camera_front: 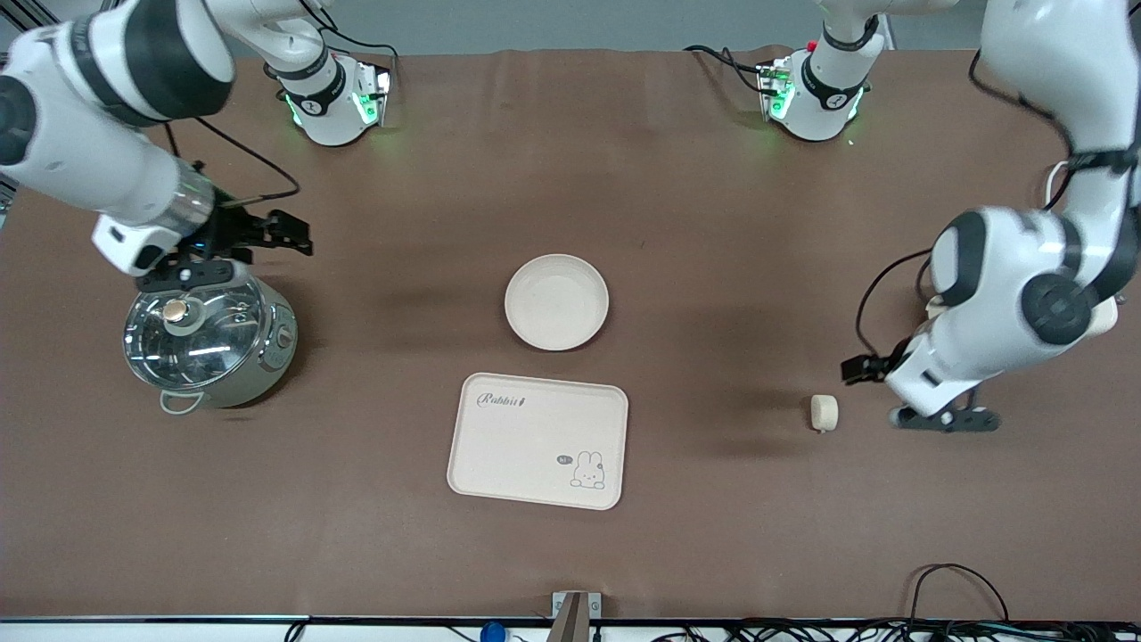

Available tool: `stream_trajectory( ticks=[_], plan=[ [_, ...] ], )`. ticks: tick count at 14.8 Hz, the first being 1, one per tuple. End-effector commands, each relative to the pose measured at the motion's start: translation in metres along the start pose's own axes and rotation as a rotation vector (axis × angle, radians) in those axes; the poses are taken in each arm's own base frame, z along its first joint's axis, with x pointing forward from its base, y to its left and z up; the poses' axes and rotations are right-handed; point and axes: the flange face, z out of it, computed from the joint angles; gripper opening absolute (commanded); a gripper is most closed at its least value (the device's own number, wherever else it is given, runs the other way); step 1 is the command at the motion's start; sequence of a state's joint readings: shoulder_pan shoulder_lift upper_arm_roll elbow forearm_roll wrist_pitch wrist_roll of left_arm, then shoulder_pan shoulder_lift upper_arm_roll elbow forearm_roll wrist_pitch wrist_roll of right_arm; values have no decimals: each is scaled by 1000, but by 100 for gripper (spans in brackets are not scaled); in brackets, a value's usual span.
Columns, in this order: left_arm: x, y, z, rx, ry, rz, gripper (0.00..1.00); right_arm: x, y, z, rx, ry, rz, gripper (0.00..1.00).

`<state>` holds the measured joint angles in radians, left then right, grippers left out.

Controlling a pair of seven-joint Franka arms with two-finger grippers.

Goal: Place bun in plate and plate on tray
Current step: 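Reach the left gripper to the bun while the right gripper approaches the plate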

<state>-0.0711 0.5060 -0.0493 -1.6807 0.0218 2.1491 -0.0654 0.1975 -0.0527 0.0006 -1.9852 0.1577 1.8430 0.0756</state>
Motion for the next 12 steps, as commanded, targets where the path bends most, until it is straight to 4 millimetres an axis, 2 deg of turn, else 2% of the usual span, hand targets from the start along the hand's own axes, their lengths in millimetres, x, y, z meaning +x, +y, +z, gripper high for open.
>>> stream_trajectory(
  ticks=[1, 4, 6, 7, 10, 12],
  plan=[
    [16, -3, 57, -7, 27, 13, 100, -4, -4, 35, 18, 28, 24, 100],
    [21, -1, 98, -14, 77, 12, 100, -9, -45, 76, 20, 19, 46, 100],
    [18, 1, 106, -17, 79, 12, 96, -9, -54, 93, 19, -6, 61, 100],
    [17, 1, 108, -17, 74, 11, 87, -7, -54, 99, 53, -25, 95, 100],
    [8, 13, 112, -34, 56, 31, 45, -8, -61, 126, 91, -34, 123, 100],
    [6, 19, 112, -50, 51, 41, 27, -18, -76, 149, 100, -8, 114, 100]
  ],
)
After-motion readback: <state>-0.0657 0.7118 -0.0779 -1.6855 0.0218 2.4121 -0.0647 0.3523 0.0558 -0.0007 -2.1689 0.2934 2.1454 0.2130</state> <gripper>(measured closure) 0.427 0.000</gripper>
